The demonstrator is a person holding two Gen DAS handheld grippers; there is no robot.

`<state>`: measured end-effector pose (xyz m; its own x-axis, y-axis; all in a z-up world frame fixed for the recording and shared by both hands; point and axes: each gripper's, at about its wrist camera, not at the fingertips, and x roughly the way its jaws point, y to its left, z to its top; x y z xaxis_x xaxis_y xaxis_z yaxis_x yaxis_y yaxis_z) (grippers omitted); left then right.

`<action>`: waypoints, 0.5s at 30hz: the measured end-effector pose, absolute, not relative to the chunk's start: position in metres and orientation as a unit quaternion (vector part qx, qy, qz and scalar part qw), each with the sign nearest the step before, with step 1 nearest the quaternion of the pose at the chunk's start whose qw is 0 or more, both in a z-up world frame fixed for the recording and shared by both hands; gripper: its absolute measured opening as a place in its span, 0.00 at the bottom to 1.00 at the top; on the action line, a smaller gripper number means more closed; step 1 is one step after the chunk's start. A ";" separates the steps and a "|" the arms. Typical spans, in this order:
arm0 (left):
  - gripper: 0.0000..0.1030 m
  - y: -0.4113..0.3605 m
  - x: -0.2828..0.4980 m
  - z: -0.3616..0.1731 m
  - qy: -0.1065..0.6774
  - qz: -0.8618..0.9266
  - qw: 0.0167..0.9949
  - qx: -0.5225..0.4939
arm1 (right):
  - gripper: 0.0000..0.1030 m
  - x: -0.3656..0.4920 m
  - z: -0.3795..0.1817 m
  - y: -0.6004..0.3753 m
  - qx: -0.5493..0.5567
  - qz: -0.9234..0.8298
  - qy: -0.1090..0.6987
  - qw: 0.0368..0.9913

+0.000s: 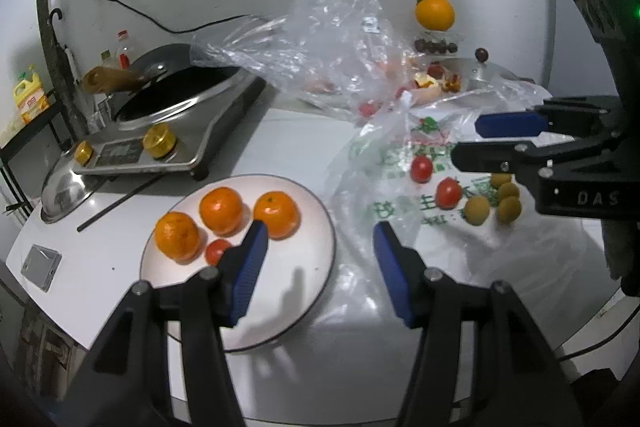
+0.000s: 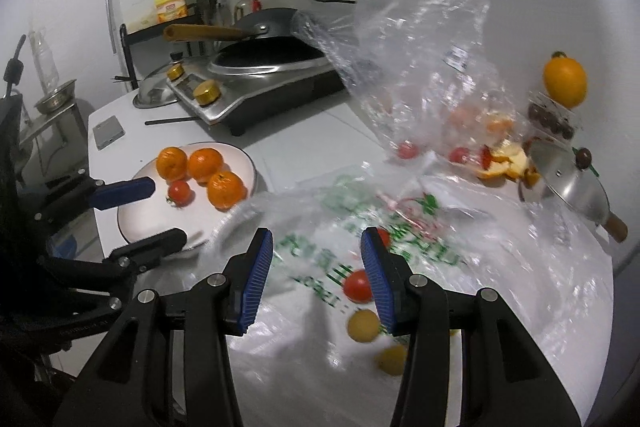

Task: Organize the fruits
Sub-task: 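Move both open grippers back over the fruit on the plastic bag, then grasp a red cherry tomato with the right gripper while the left gripper grasps another tomato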

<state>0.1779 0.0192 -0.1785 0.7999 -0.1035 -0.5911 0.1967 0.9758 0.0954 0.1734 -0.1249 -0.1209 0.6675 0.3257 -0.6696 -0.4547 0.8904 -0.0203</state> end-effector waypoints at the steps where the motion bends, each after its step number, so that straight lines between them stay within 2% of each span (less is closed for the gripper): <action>1: 0.55 0.016 0.178 -0.178 0.306 -0.080 0.945 0.077 | 0.47 0.173 -0.121 -0.129 -0.092 0.212 0.347 0.909; 10: 0.55 -0.007 0.179 -0.177 0.308 -0.091 0.944 0.078 | 0.47 0.175 -0.133 -0.158 -0.080 0.206 0.356 0.908; 15: 0.55 -0.014 0.183 -0.180 0.310 -0.086 0.943 0.084 | 0.42 0.184 -0.145 -0.161 -0.076 0.212 0.372 0.901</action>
